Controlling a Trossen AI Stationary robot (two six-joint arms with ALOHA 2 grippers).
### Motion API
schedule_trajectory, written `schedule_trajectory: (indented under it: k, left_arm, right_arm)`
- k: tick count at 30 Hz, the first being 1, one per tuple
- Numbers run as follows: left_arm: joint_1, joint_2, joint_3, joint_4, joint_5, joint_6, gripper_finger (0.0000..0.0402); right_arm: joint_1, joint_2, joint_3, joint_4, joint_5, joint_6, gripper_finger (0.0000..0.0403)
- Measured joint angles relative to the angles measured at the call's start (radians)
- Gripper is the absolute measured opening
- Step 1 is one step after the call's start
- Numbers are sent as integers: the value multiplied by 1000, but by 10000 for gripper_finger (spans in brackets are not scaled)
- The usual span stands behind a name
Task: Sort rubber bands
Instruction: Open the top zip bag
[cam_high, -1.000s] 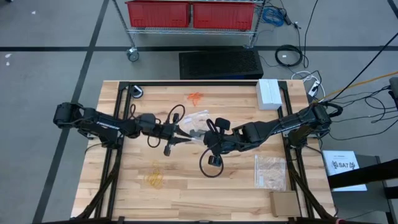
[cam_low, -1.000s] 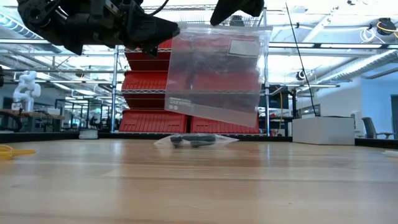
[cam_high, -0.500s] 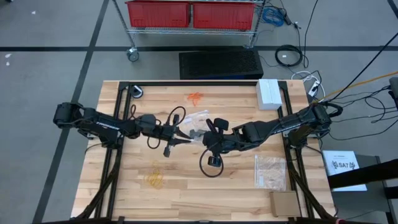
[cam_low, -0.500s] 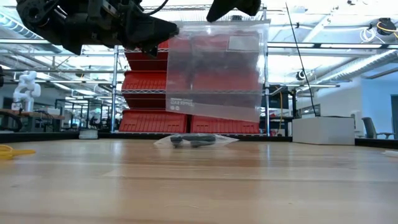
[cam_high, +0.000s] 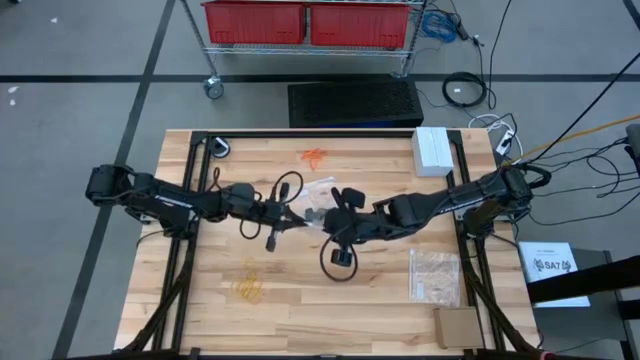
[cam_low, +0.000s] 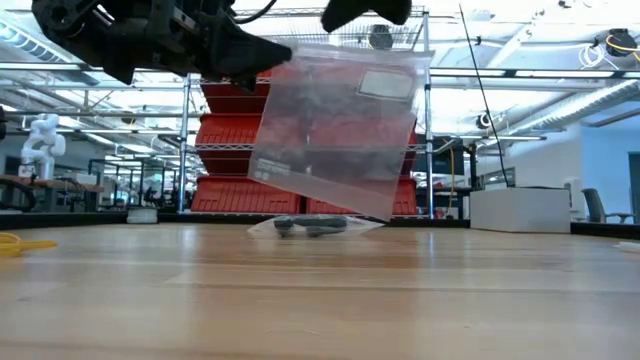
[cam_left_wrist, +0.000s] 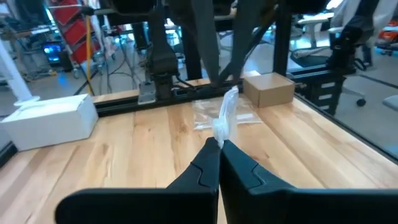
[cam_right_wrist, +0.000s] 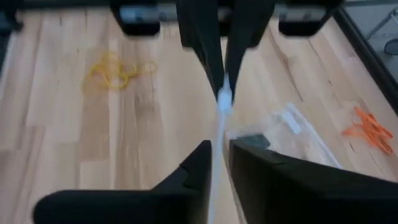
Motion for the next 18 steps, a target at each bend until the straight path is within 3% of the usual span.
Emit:
schedule_trajectory:
  k: [8, 18]
  left_arm:
    - [0, 0, 0, 0, -28, 0, 2]
    - [0, 0, 0, -1, -34, 0, 1]
  right_arm:
    - [-58, 7, 0, 73, -42, 5, 123]
    - [-97, 77, 0, 118, -69, -21, 128]
